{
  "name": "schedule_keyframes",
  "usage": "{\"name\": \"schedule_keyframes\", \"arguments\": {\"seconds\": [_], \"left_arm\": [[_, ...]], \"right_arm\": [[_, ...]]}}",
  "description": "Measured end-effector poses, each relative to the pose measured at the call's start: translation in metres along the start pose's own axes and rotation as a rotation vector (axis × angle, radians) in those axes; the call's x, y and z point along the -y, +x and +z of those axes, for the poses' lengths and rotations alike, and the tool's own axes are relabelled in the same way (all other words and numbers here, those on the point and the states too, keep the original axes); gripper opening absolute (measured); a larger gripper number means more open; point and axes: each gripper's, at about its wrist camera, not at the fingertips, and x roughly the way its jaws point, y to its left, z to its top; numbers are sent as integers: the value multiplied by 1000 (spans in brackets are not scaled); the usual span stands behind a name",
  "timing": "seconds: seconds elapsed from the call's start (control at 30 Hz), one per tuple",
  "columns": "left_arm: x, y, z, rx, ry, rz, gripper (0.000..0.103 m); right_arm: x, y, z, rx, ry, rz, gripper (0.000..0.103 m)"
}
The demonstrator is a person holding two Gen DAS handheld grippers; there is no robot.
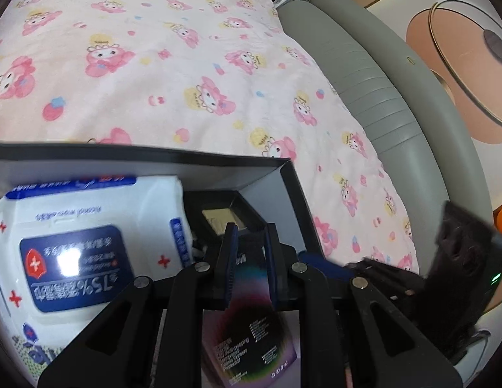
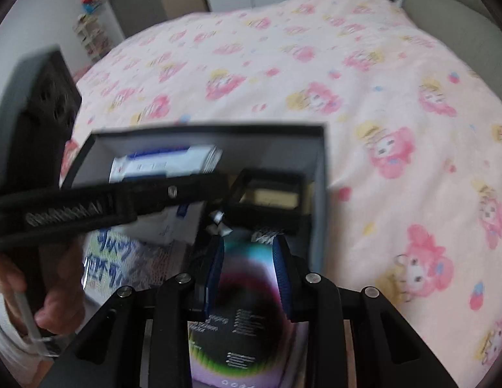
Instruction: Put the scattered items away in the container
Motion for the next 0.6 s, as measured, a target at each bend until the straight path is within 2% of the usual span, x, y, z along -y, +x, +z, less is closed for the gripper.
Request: {"name": "schedule_keyframes", "arguments": {"seconds": [0.1,0.13,0.23,0.37,0.47,0.6], "left_arm": [[9,12,4,-29,38,63,13],[14,16,4,-41,66,89,8],[24,26,2,-75,123,171,7],[25,39,-6,-150,149,234,6],[20,37,-8,-159,128,212,6],[13,27,-9,-151,95,156,6]], "right_arm": [[5,-14,6,62,18,-61,27],[5,-14,6,67,5,-97,27],[6,-12,6,78,-23,-195,27],[20,-14,9,103,17,-208,27],[25,-15,13,119,32,-202,27],[25,-8,10,84,38,-156,27]]}}
